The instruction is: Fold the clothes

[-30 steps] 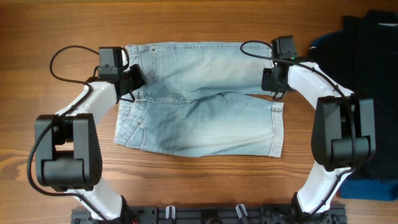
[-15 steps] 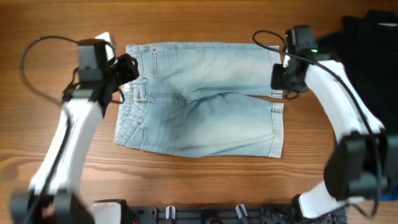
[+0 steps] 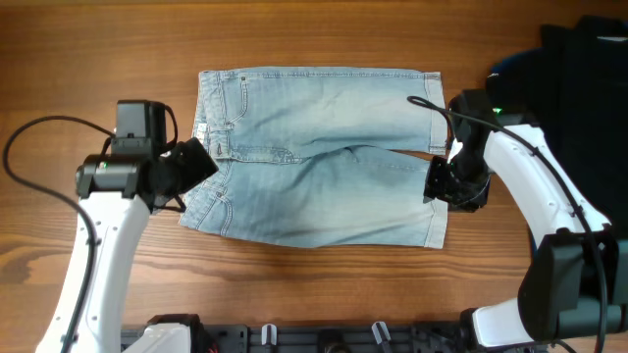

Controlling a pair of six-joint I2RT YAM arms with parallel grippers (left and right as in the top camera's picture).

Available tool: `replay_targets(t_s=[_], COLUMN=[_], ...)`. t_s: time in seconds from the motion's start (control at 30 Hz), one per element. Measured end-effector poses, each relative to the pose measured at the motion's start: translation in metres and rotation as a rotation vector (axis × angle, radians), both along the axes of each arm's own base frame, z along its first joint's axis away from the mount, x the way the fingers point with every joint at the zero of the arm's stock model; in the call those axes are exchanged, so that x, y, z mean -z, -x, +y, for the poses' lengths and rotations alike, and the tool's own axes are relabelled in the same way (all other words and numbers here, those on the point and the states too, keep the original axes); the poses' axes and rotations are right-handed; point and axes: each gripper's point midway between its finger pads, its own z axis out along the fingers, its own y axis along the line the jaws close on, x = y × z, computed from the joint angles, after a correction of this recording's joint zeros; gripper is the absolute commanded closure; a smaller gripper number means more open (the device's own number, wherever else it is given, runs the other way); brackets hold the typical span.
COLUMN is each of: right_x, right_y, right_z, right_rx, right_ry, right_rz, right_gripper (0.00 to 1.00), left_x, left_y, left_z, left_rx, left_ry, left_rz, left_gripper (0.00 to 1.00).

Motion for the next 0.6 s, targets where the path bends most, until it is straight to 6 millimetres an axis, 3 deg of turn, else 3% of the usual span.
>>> replay_targets(t_s=[0.03, 0.1, 0.17, 0.23, 0.27, 0.33, 0.5, 0.6], right_x=[0.001, 0.002, 0.002, 0.0, -0.001, -0.002, -0.004, -0.004], right_y=[-0.008, -0.019, -0.037, -0.059, -0.065, -0.075, -0.082, -0.082], right_z=[0.001, 0.002, 0.004, 0.009, 0.012, 0.015, 0.018, 0.018], right_rx=[-0.03, -0.059, -0.074, -0.096, -0.101, -0.117, -0.126, -0.126], right_ry=[-0.009, -0.017, -0.025, -0.048, -0.059, -0.077, -0.088, -0.09], right_rz=[-0.037, -0.085, -0.159, -0.254, -0.279, -0.324, -0.357, -0.359], right_gripper=[0.54, 0.54, 0.45, 0.46, 0.46, 0.46, 0.43, 0.4], left_x=[0.006, 0.025, 0.04, 0.058, 0.066, 0.074, 0.078, 0.089], left_y=[-0.011, -0.03, -0.049, -0.077, -0.106, -0.134, -0.175, -0.185], left_z=[0.001, 0.001, -0.003, -0.013, -0.022, -0.029, -0.035, -0.034], left_rx=[-0.004, -0.001, 0.015, 0.066, 0.113, 0.159, 0.205, 0.209], left_ry=[-0.004, -0.006, 0.011, 0.052, 0.089, 0.108, 0.11, 0.1], left_rz=[-0.006, 0.004, -0.009, -0.052, -0.133, -0.221, -0.369, -0.389], left_gripper=[0.96, 0.96, 0.96, 0.96, 0.96, 0.96, 0.96, 0.96])
